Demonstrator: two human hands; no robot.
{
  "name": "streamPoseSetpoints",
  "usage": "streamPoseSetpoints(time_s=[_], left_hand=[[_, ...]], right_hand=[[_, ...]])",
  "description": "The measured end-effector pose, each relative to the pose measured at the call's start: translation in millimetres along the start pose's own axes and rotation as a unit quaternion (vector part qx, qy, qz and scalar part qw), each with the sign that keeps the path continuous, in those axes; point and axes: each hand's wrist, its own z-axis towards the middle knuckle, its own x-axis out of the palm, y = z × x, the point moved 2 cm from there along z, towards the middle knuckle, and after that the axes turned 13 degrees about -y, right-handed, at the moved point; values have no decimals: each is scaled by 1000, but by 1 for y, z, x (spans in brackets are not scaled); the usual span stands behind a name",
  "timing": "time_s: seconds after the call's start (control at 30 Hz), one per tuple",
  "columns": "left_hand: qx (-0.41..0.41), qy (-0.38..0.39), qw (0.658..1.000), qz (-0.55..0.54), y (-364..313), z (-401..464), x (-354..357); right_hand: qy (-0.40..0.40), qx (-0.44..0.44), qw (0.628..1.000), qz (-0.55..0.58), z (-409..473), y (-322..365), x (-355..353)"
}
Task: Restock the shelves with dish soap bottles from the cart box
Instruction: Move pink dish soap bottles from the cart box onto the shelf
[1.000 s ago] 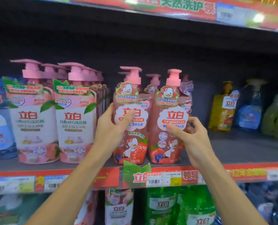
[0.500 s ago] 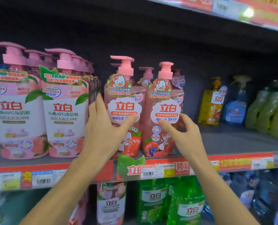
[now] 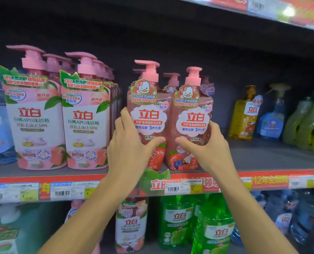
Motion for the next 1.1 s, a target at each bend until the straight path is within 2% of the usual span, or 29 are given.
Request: streamPoseSetpoints(time_s=[0.27, 0.63, 1.1], left_hand=[[-13, 37, 999, 18, 0, 12, 7], [-32, 24, 999, 23, 6, 29, 34], [-39, 23, 999, 5, 11, 40, 45]], right_hand=[[16, 30, 998, 45, 3, -7, 9], [37, 37, 998, 46, 5, -16, 9], [70, 67, 990, 106, 10, -23, 7]])
